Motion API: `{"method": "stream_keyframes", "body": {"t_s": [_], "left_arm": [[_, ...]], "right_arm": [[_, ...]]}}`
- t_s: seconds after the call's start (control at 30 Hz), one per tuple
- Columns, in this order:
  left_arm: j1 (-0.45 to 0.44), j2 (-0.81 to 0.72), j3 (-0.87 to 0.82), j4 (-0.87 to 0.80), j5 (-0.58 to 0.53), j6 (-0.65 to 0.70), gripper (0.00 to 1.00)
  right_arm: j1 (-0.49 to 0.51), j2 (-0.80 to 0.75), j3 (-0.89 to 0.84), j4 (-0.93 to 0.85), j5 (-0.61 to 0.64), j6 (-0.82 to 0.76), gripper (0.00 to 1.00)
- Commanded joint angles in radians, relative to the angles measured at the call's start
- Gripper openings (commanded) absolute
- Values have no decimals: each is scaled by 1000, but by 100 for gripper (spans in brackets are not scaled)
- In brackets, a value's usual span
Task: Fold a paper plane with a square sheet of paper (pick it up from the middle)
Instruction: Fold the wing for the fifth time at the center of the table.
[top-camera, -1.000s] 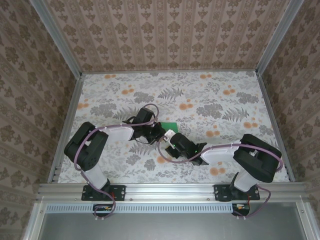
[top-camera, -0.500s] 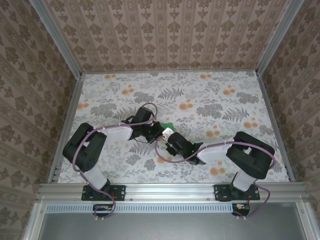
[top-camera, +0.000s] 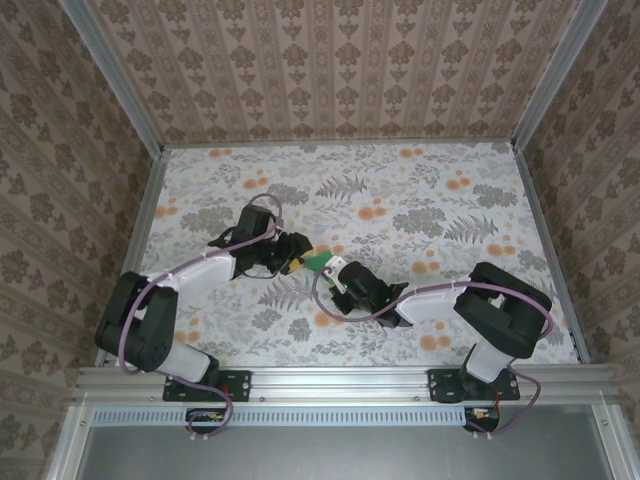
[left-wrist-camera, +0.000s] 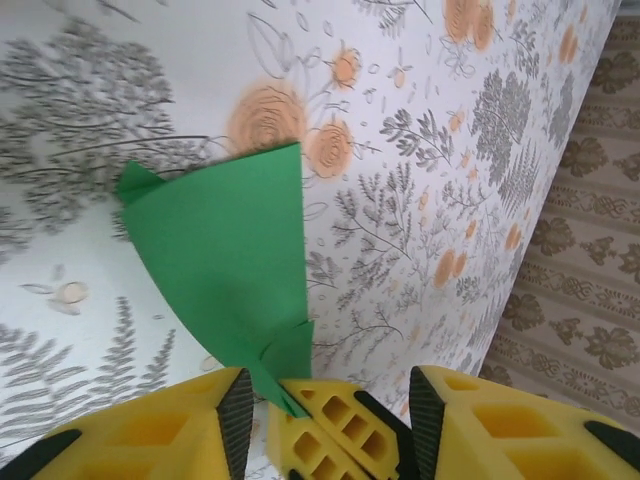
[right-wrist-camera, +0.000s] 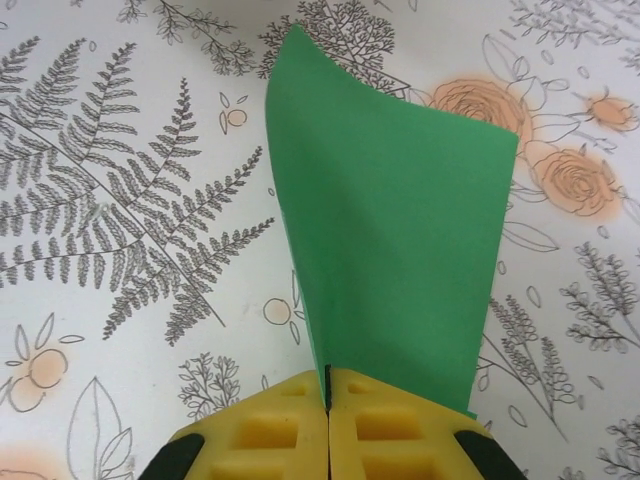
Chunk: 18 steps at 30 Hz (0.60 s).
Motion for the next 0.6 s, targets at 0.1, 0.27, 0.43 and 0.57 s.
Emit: {"method": "stream_keyframes", "body": {"t_s": [0.1,0.27,0.43,0.57], "left_arm": [[9,-71,-82,19,-17,66,50],[7,-109,-155,103,-15,73,49],[-14,-131,-196,181,-15,87,47],[-49,-109,-184,222,-12,115,45]], "right_arm": [[-52,-9,16,-24,-182,120,3],[-117,-11,22,-11,-320,230,1],[-185,-4,20,37,-479,348,0],[-235,7,11,88,-571,445,0]]}}
